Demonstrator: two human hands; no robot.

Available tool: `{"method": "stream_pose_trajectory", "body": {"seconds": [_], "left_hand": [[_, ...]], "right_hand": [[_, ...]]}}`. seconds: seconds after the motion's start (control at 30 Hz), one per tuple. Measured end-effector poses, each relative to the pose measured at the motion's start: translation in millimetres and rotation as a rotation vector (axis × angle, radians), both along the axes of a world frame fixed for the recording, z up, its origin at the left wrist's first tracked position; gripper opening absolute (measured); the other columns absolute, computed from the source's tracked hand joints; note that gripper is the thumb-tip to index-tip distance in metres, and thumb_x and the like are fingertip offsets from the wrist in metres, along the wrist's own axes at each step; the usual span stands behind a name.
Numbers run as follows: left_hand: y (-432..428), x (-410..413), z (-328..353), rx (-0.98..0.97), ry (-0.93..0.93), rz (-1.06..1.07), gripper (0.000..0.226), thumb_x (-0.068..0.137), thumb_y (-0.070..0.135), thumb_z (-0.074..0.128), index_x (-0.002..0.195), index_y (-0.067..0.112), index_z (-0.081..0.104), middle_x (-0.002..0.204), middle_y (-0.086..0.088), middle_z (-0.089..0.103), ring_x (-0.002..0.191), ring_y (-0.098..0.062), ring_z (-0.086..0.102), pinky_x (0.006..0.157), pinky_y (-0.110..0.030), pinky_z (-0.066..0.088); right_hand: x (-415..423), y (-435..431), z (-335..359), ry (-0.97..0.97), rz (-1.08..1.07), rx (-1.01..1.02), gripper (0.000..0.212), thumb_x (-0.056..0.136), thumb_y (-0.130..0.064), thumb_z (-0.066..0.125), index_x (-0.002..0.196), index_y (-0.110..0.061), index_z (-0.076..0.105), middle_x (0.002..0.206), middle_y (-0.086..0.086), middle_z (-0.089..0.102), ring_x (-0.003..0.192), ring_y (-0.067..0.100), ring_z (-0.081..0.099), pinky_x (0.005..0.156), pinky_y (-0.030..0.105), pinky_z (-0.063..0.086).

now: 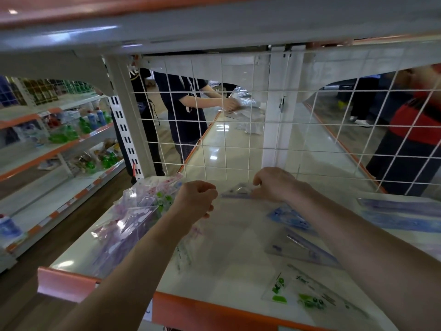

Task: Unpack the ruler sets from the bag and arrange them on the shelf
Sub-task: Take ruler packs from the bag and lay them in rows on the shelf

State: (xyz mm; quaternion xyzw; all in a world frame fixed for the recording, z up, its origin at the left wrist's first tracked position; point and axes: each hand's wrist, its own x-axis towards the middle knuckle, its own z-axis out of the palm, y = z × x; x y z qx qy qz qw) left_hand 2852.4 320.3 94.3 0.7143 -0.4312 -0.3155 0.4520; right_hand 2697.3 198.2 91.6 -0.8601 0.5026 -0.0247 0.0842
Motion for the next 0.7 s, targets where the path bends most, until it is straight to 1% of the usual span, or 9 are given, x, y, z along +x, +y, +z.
{"method": "stream_pose_trajectory", "body": {"seconds": [0.1,0.17,0.23,0.33,0.43,0.5,0.57,0.63,0.7], "left_hand": [[10,-2,-2,0.010,0.004,0.001,0.015,0.092,0.010,0.055,0.104,0.009,0.065,0.081,-0.006,0.062,0.066,-0.016,0.058,0.063,-0.030,0.054],[19,-1,-2,0.011,0.014,0.002,0.017,0.092,0.009,0.055,0.106,0.007,0.065,0.081,-0.007,0.063,0.065,-0.015,0.057,0.061,-0.029,0.052],[28,2,-2,0.003,0.011,0.007,0.018,0.092,0.009,0.055,0.106,0.007,0.066,0.079,-0.007,0.062,0.062,-0.013,0.056,0.056,-0.025,0.050],[43,9,2,0.001,-0.010,0.024,0.019,0.092,0.011,0.055,0.107,0.011,0.067,0.076,-0.001,0.061,0.060,-0.010,0.055,0.049,-0.015,0.048],[57,18,9,-0.020,-0.012,0.041,0.018,0.093,0.012,0.053,0.105,0.014,0.067,0.072,0.001,0.060,0.059,-0.009,0.055,0.048,-0.012,0.046],[68,26,13,-0.031,-0.019,0.056,0.017,0.094,0.013,0.053,0.102,0.019,0.066,0.074,0.002,0.062,0.063,-0.009,0.056,0.053,-0.014,0.047],[78,37,16,-0.038,-0.026,0.095,0.016,0.093,0.015,0.054,0.098,0.022,0.068,0.076,0.001,0.064,0.066,-0.010,0.057,0.058,-0.019,0.049],[87,49,18,-0.029,-0.015,0.143,0.015,0.093,0.016,0.055,0.094,0.022,0.069,0.079,-0.004,0.066,0.067,-0.014,0.058,0.061,-0.025,0.052],[94,60,20,-0.032,0.014,0.175,0.014,0.093,0.014,0.056,0.095,0.018,0.069,0.081,-0.006,0.066,0.067,-0.016,0.058,0.062,-0.026,0.053]], "right_hand": [[6,8,6,-0.074,0.062,-0.018,0.026,0.088,-0.030,0.057,0.108,-0.017,0.068,0.106,0.000,0.065,0.095,0.018,0.059,0.077,0.029,0.047],[15,14,9,-0.114,0.113,-0.006,0.020,0.089,-0.028,0.057,0.100,-0.017,0.070,0.103,-0.002,0.065,0.094,0.018,0.060,0.074,0.027,0.045],[27,20,11,-0.152,0.173,0.005,0.014,0.089,-0.024,0.056,0.090,-0.020,0.069,0.100,-0.002,0.066,0.094,0.019,0.060,0.074,0.026,0.044],[46,32,12,-0.176,0.247,0.000,0.018,0.089,-0.018,0.052,0.088,-0.016,0.070,0.099,0.001,0.067,0.092,0.020,0.061,0.076,0.029,0.047],[68,38,11,-0.182,0.277,-0.023,0.026,0.090,-0.014,0.045,0.098,-0.011,0.070,0.106,0.005,0.066,0.098,0.023,0.060,0.086,0.036,0.050],[87,36,8,-0.176,0.291,-0.041,0.030,0.090,-0.010,0.043,0.105,-0.010,0.068,0.114,0.007,0.065,0.105,0.025,0.059,0.091,0.039,0.048],[108,33,4,-0.166,0.317,-0.050,0.032,0.089,-0.008,0.042,0.111,-0.009,0.066,0.119,0.009,0.063,0.107,0.028,0.057,0.090,0.036,0.048],[130,33,1,-0.148,0.346,-0.061,0.034,0.091,-0.009,0.045,0.120,-0.013,0.062,0.124,0.010,0.059,0.110,0.029,0.055,0.086,0.031,0.044],[150,33,-4,-0.126,0.367,-0.081,0.039,0.091,-0.010,0.046,0.127,-0.015,0.056,0.127,0.009,0.054,0.114,0.030,0.052,0.090,0.034,0.044]]}}
